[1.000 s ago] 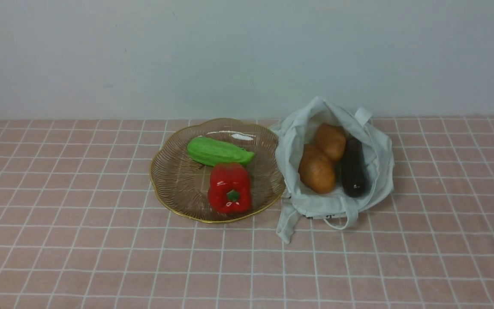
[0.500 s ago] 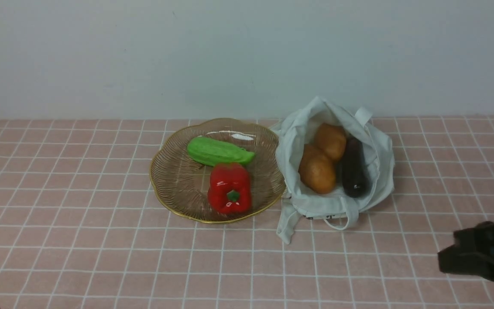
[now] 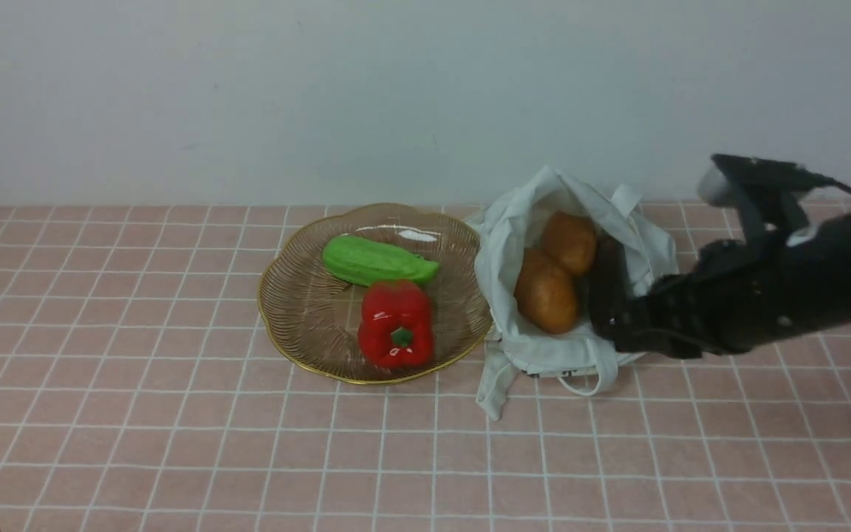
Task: Take vegetables from bag on pink coffee tablecloth place on plate.
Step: 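Reach into the bag and grasp the item inside with the right gripper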
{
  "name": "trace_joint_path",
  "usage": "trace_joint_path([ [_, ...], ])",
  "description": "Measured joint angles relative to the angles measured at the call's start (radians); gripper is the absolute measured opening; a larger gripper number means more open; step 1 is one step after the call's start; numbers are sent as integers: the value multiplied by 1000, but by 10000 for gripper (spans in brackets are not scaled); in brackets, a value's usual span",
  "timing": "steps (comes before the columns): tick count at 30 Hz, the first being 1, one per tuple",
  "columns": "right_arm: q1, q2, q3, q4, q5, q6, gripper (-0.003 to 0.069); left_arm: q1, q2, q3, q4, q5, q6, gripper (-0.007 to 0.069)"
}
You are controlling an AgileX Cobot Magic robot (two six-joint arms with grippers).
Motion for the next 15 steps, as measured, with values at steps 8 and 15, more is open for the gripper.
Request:
trace_joint_path([
  [8,38,214,-183,-141,-105,18,356,0,0,0,0,0,0,-5],
  [15,38,394,-309,-170,-119,20,558,0,0,0,0,0,0,-5],
])
